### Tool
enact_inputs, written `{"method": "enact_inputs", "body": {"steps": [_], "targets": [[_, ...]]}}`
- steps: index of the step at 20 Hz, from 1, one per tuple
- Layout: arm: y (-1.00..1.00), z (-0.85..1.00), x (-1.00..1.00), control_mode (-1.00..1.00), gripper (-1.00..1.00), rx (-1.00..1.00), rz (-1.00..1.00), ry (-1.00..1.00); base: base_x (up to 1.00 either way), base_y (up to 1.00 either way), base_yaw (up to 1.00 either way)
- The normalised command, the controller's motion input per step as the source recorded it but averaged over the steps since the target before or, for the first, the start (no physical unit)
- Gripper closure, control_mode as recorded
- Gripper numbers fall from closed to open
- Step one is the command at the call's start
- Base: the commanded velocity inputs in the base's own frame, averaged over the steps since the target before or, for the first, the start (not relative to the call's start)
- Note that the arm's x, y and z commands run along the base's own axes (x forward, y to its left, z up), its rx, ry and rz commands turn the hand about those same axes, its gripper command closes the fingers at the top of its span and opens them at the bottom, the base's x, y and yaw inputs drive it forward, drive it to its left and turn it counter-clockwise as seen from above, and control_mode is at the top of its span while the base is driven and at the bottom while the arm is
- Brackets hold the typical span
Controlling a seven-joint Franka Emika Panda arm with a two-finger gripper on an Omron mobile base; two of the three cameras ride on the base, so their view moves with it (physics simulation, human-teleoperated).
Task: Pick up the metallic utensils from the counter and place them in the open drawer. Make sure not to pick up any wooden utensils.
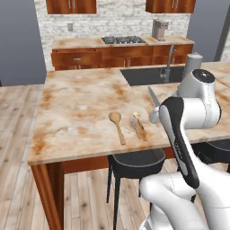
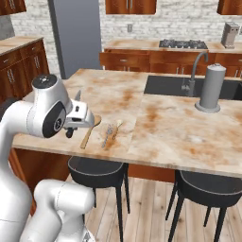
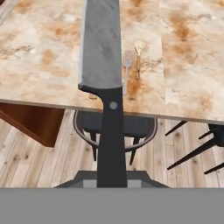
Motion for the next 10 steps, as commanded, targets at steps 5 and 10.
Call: {"method": "enact_inputs", "body": {"steps": [5, 10], "targets": [[0.00, 0.00, -0.06, -1.00, 1.00, 0.00, 0.00, -0.01, 0.00, 0.00, 0.00], [0.45, 0.00, -0.44, -1.00, 1.00, -0.02, 0.00, -0.04, 0.00, 0.00, 0.00]]}}
